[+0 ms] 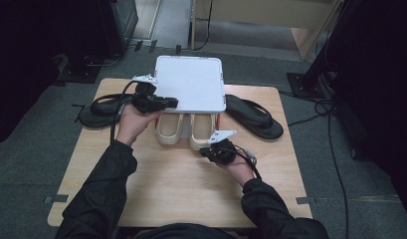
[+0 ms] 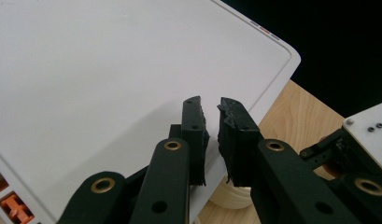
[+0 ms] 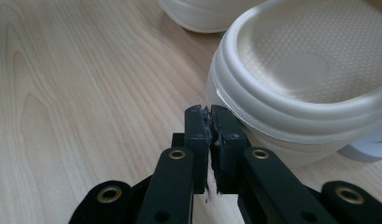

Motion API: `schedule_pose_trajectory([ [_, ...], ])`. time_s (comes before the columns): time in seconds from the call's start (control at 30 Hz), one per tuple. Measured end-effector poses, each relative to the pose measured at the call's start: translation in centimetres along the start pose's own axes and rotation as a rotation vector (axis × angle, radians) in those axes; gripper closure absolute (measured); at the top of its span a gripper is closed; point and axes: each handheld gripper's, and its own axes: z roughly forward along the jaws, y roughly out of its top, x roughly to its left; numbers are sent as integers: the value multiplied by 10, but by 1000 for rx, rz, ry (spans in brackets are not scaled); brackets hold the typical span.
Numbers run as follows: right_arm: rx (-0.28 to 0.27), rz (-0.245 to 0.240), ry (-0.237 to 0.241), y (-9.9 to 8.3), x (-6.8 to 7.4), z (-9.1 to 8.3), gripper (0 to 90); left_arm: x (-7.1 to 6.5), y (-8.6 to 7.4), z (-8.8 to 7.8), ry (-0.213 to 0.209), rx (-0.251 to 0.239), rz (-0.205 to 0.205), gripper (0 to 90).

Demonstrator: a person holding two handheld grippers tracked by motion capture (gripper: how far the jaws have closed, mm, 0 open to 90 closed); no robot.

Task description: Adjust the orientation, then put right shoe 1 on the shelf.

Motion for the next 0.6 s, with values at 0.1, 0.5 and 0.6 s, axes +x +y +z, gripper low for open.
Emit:
schedule_pose_trajectory([
  [0.1,3,-6,7,1,-3,2,860,0,0,0,0,-2,1,806],
  [0.5,-4,14,13,7,-11,10,859,-1,-1,0,1,-4,-4,806],
  [0.6,-9,21,9,7,-13,11,858,-1,-1,-1,1,-4,-5,806],
])
